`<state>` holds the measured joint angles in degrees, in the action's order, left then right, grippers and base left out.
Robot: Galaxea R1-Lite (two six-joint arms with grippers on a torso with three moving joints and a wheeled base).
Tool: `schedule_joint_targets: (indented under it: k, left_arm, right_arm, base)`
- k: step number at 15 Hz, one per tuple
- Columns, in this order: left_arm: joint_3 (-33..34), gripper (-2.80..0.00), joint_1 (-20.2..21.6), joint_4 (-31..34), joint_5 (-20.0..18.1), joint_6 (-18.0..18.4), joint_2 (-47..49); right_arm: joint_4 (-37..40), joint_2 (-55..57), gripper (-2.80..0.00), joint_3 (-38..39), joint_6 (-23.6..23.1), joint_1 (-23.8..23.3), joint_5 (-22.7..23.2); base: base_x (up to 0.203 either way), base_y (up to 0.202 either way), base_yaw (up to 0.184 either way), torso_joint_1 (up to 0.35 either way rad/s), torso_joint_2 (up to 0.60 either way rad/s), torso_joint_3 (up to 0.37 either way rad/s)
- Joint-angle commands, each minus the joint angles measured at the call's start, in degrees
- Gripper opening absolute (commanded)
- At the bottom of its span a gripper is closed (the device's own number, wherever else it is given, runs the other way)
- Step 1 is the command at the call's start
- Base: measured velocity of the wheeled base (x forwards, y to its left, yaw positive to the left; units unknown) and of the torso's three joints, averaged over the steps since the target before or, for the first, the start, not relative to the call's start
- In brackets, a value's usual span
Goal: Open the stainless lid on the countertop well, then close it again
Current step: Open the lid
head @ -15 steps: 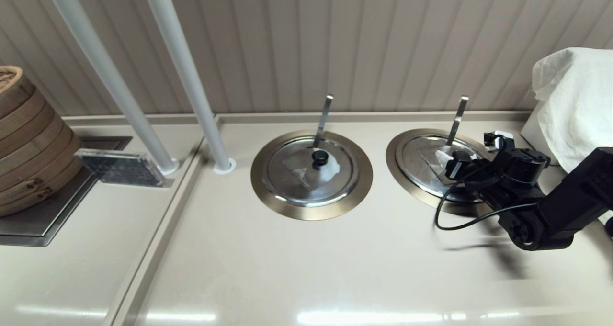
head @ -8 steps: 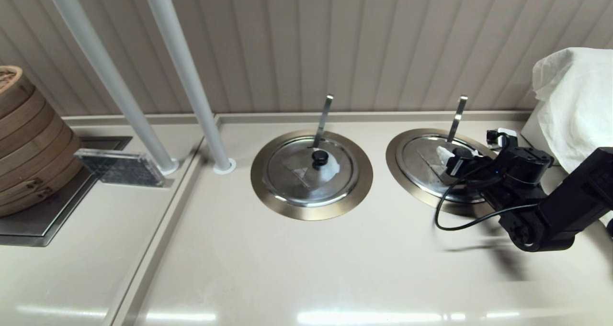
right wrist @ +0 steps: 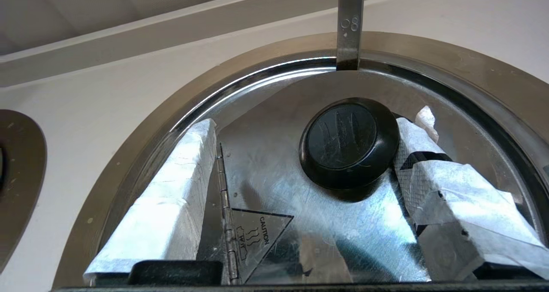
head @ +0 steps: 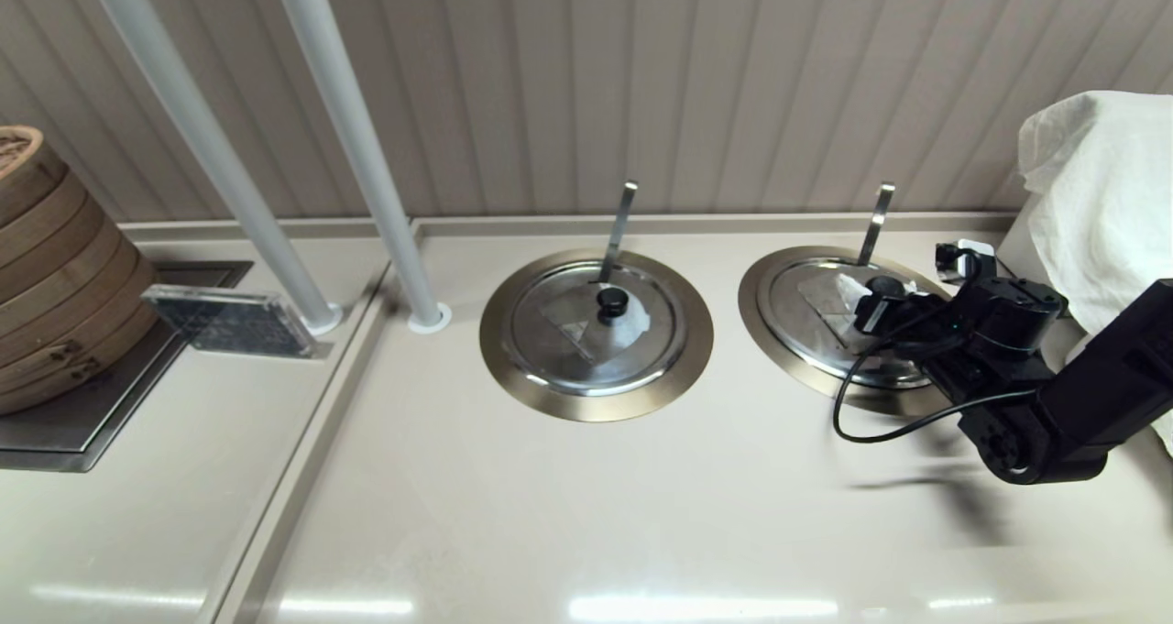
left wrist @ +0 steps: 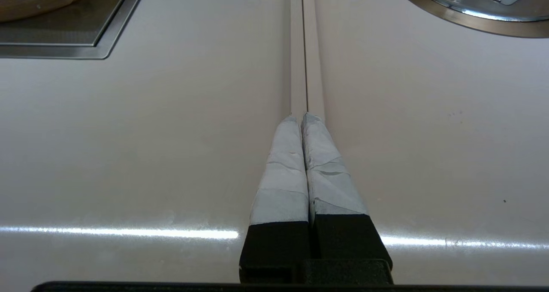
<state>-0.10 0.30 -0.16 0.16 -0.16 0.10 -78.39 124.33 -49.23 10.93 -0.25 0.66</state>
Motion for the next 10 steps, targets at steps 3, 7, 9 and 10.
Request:
schedule_joint_targets:
  k: [3,7,9,10]
  left_arm:
    - [0.0,-2.80,0.0,0.0,0.0,0.0,0.0]
    - [0.0,-2.80,0.0,0.0,0.0,0.0,0.0]
    - [0.0,-2.80,0.0,0.0,0.0,0.0,0.0]
    - [0.0,-2.80,0.0,0.0,0.0,0.0,0.0]
  right_arm:
    - [-0.5,-2.1,0.00,0.1,-1.1,0.8,-0.3]
    - [-0.5,-5.2,0.00,1.3,-4.2,3.8,-1.2]
    - [-0.6,-5.7,0.00,1.8,-6.4,5.0,-2.6]
    - [-0.6,-5.8,0.00,1.8,-6.6,5.4,-3.2]
  base:
    - [0.000,0.000,0.000,0.000,0.00,0.000]
    - [0.000,0.000,0.000,0.000,0.00,0.000]
    - [0.000,0.000,0.000,0.000,0.00,0.000]
    - [0.000,0.000,0.000,0.000,0.00,0.000]
